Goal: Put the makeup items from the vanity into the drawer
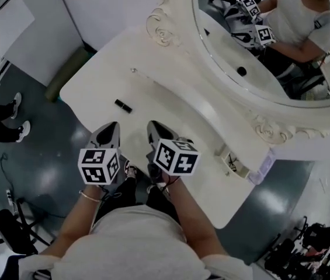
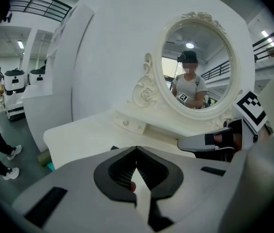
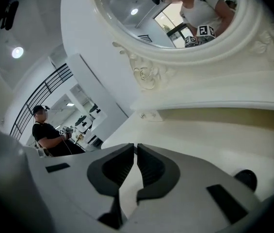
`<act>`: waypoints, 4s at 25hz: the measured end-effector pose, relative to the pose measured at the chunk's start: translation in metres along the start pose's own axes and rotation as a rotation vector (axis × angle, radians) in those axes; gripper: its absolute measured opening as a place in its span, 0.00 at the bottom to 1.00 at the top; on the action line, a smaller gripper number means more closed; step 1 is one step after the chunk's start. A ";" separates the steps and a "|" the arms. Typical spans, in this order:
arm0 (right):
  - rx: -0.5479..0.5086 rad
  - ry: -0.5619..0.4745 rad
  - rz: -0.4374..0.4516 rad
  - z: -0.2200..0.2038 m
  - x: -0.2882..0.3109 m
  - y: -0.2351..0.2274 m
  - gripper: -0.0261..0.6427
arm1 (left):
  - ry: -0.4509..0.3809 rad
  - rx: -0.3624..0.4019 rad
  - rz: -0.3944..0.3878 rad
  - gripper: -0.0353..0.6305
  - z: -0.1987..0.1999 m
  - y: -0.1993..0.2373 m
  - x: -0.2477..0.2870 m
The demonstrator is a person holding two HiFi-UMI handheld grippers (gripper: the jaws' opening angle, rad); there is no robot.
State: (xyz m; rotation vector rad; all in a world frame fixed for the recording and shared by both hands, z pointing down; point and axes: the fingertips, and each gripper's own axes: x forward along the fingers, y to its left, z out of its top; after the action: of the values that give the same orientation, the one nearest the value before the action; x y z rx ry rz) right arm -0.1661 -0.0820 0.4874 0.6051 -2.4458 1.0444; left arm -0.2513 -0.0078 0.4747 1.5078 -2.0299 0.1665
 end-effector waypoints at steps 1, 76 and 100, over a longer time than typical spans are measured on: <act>-0.013 0.015 0.011 -0.002 0.010 0.005 0.08 | 0.001 -0.009 0.007 0.06 0.000 0.009 0.001; -0.332 0.134 -0.257 -0.018 -0.011 -0.046 0.19 | 0.099 -0.003 -0.200 0.06 -0.026 -0.041 0.043; -0.060 -0.068 -0.555 -0.036 -0.212 -0.159 0.19 | 0.164 0.304 -0.602 0.06 -0.047 -0.276 0.047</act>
State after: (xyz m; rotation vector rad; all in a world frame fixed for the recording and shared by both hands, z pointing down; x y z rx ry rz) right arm 0.1003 -0.1062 0.4896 1.2225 -2.1530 0.7261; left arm 0.0084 -0.1221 0.4710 2.1462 -1.3917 0.3499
